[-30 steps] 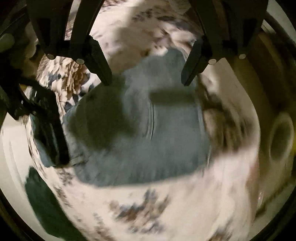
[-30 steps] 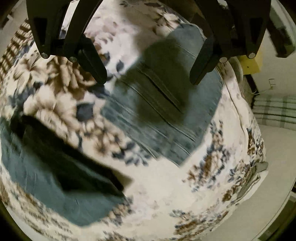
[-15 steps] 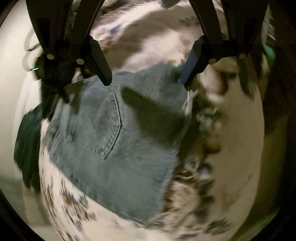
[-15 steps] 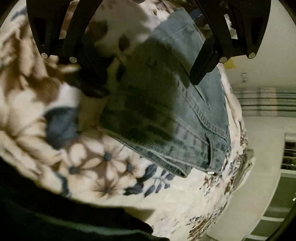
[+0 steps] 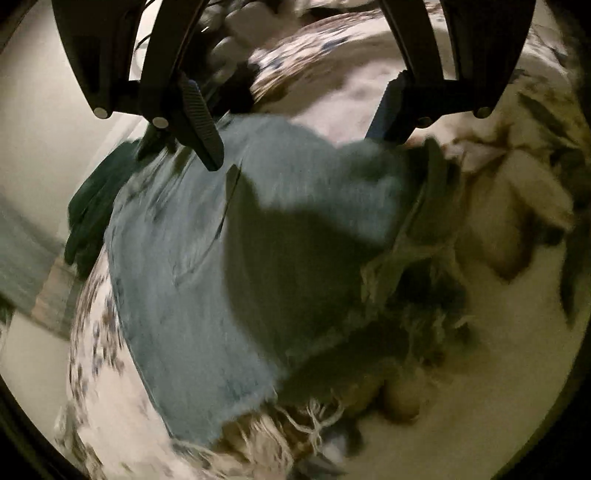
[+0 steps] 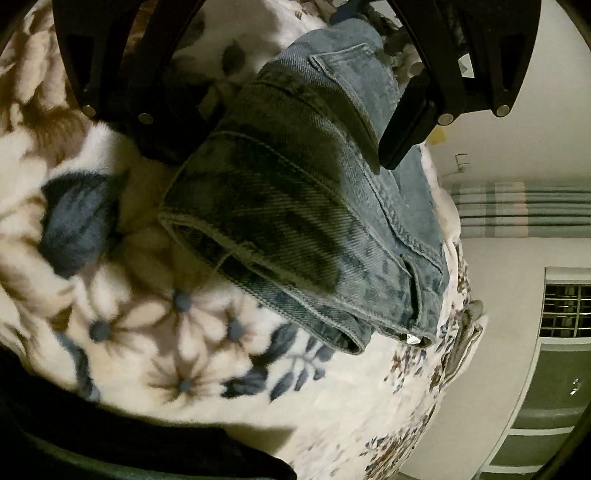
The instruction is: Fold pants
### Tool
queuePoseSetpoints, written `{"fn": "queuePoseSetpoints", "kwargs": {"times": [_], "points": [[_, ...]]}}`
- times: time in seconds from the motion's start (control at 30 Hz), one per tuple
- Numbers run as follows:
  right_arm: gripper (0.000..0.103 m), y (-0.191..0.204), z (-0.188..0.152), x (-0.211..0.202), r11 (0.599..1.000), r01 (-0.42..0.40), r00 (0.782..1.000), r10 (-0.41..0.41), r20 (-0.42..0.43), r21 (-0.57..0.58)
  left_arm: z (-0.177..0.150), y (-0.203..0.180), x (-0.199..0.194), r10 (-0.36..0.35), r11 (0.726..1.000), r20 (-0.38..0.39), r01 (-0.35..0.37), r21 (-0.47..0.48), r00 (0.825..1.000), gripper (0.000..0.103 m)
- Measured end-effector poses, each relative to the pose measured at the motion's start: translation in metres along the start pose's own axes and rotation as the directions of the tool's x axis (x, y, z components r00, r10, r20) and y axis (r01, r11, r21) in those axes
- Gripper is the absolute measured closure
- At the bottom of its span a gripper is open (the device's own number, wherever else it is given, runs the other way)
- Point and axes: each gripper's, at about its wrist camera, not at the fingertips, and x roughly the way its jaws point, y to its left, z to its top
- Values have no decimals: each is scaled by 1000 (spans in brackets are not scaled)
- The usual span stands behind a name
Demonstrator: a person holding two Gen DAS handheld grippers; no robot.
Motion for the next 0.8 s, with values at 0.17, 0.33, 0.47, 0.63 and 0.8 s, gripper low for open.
{"fn": "queuePoseSetpoints", "kwargs": {"times": [0.17,0.33,0.47,0.63,0.8], "points": [[35,-8,0,-1,1000,-14,1000,14,11,17,14,-7,2,-15,999,35,16,-36,999,41],[60,-6,-9,-4,1000,11,998,-12,66,7,13,-19,-8,-17,997,75,11,81,997,75],[79,-2,-21,-13,999,7,995,-11,98,46,12,-38,-25,-9,981,59,-3,196,998,79],[81,13,-55,-32,997,-21,994,13,106,74,25,-38,-54,29,954,59,-45,296,998,79],[72,19,-83,-27,999,11,999,-13,52,41,44,-19,-36,45,966,17,-48,255,999,74]]}}
